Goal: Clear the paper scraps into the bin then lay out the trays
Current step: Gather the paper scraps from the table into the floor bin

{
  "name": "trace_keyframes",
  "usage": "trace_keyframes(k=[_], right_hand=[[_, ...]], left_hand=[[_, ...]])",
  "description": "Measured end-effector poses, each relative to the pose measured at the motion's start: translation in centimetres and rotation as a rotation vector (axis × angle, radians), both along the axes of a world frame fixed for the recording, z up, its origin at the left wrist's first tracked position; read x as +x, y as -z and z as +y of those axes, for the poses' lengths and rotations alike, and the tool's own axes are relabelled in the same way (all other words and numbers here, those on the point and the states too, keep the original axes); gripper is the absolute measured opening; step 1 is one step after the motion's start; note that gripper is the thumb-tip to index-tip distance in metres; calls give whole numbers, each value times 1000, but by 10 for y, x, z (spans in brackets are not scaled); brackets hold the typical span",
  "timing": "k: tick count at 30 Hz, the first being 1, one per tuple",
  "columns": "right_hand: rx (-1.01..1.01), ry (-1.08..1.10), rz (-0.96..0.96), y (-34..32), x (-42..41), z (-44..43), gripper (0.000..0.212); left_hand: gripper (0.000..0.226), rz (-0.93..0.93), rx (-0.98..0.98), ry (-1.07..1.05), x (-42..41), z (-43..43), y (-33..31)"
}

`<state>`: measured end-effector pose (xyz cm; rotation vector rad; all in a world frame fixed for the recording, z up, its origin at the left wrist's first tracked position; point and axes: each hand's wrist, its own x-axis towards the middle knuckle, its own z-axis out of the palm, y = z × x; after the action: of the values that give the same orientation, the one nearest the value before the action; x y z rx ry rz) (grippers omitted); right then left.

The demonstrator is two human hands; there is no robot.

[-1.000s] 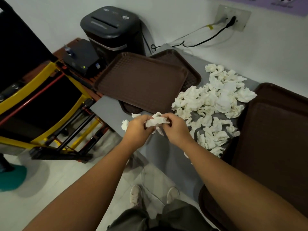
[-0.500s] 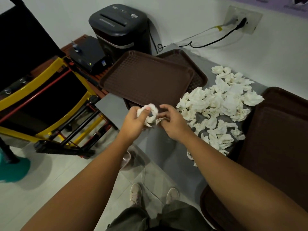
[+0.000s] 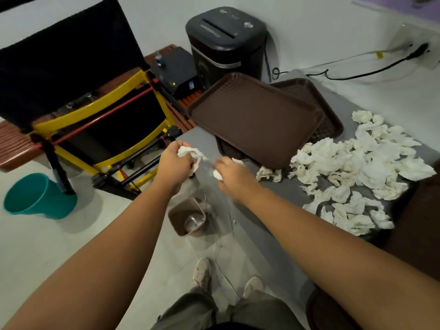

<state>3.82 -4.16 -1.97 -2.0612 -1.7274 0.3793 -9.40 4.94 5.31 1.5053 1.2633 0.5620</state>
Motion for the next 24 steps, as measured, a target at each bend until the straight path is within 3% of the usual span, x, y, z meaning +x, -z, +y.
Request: trace_keyframes(k=[7,11,16,17,21,24], right_hand=[[-319,1,-208,6,-19,21,32],[-264,-10,-190,11,-17,21,25],[-21,78,94,12,-37,36,24],[17,102,163,11,-44,42,26],[24,130,362,14,-73,63,24],[-50,163,399,36,-97,77,22]], left_hand=[[27,-111,-406,-111,-23,-1,1],[30,-205,-515,-64,-38,-5,0],[63,-258,-520,-122,-58,16,20],[60,-228,-495,-192,-60,21,23],[12,-108,-342,-319,-81,43,52],[8,-11,-304,-269,-104,64,85]])
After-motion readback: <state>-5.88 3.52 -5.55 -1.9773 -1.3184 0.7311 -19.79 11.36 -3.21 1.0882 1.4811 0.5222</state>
